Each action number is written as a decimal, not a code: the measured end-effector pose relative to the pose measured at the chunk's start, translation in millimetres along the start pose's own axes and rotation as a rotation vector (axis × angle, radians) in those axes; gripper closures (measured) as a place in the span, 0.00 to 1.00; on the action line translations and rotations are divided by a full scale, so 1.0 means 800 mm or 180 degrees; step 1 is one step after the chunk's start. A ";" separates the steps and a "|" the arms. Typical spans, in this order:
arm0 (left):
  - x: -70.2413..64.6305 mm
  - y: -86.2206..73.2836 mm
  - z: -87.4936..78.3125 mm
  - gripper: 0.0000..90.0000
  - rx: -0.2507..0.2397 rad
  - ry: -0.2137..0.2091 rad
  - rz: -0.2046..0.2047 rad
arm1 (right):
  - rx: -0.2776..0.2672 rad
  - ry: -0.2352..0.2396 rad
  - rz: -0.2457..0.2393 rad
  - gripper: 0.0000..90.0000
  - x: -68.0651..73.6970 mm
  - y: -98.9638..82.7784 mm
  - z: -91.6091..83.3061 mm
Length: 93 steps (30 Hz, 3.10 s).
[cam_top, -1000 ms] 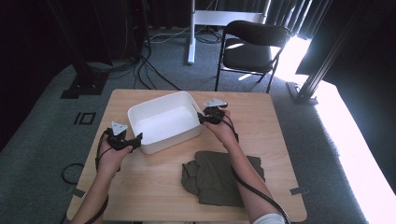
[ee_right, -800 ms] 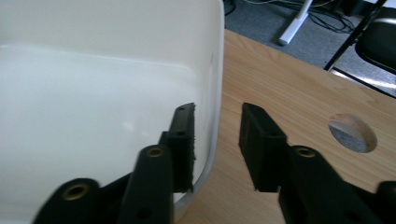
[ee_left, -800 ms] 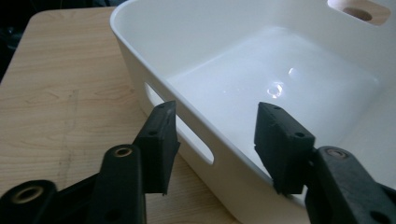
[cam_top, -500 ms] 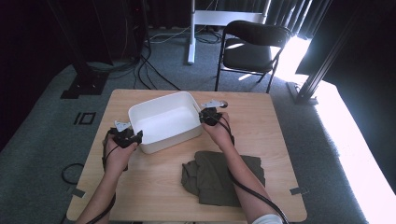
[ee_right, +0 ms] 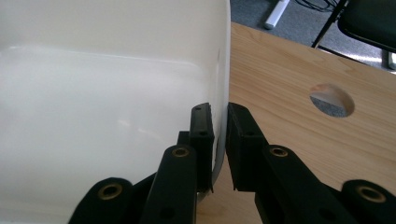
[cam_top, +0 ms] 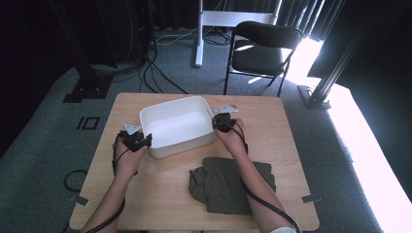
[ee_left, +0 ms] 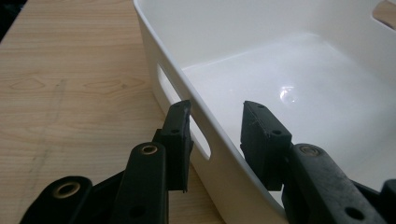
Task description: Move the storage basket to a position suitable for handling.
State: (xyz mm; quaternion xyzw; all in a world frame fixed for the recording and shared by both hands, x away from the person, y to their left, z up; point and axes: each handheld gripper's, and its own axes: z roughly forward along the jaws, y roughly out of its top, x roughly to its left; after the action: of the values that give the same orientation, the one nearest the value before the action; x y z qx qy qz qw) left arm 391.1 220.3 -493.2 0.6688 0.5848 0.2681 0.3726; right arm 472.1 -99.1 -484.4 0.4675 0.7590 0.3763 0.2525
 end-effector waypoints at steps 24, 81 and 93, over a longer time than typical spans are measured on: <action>-0.059 0.019 0.036 0.75 0.0011 -0.0243 0.0202 | -0.0004 -0.0248 0.0282 0.91 -0.061 -0.033 -0.042; -0.191 0.055 0.100 0.78 0.0128 -0.0703 0.0616 | -0.0012 -0.0681 0.0889 0.92 -0.172 -0.100 -0.126; -0.201 0.054 0.100 0.78 0.0139 -0.0705 0.0634 | -0.0022 -0.0691 0.0945 0.93 -0.181 -0.105 -0.132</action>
State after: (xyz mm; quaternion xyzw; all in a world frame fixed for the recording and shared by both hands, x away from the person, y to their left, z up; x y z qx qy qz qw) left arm 451.9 45.8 -492.0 0.7569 0.4766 0.2155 0.3918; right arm 413.6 -288.0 -485.3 0.6114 0.6486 0.3594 0.2762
